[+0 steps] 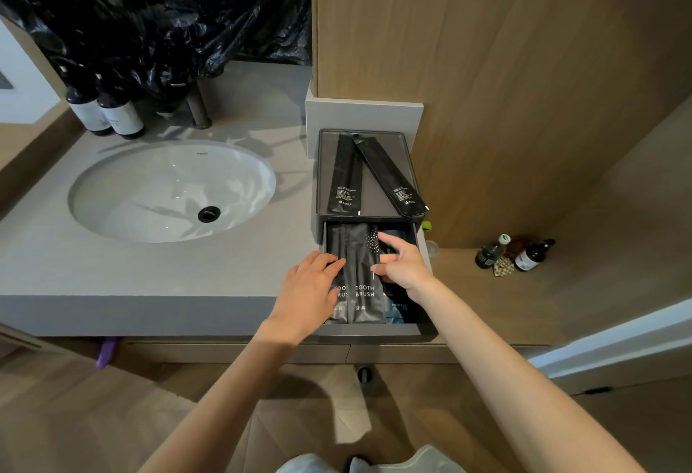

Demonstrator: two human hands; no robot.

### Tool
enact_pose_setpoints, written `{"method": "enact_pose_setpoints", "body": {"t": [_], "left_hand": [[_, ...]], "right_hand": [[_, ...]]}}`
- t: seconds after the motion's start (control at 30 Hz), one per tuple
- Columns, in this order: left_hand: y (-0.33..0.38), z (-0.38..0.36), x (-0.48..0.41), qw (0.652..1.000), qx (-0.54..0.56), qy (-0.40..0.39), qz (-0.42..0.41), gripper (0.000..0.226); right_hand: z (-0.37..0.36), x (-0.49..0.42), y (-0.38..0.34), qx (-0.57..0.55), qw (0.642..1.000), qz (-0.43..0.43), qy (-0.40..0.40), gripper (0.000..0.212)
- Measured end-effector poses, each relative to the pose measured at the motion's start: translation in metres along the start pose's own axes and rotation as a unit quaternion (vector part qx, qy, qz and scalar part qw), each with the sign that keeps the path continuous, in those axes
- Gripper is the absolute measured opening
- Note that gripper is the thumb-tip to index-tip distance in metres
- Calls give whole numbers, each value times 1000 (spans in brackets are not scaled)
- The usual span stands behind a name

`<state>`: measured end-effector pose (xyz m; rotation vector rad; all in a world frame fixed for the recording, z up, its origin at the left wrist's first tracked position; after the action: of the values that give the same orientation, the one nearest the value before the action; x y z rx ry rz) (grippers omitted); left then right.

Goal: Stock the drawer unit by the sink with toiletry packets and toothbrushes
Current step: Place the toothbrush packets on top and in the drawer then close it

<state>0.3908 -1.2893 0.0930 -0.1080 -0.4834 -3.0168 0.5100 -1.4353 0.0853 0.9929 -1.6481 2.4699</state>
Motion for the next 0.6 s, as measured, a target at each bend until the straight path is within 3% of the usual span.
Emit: {"method": "enact_pose_setpoints", "body": {"t": [0.13, 0.37, 0.5, 0.6], "left_hand": [[-1, -1, 1, 1000, 5, 0, 2, 54], [-1, -2, 1, 1000, 5, 1, -2, 54], [-2, -3, 1, 1000, 10, 6, -5, 53], [-2, -5, 1, 1000, 13, 7, -4, 54]], "right_hand": [[0, -3, 0, -6, 1000, -1, -7, 74], [-7, 3, -5, 137, 988, 70, 27, 72], [-4, 17, -8, 292, 941, 164, 53, 70], [0, 30, -10, 382, 896, 225, -10, 80]]}}
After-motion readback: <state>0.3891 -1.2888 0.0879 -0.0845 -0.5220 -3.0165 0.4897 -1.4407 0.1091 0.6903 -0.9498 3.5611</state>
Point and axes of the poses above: each hand's wrist, its own x-axis away from the middle knuckle, its own z-axis out of the back of the hand, y = z × x, the point moved 1 cm from there along -x, towards the middle knuckle, and after that the axes turned 3 degrees about -y, right-handed, at the moved point
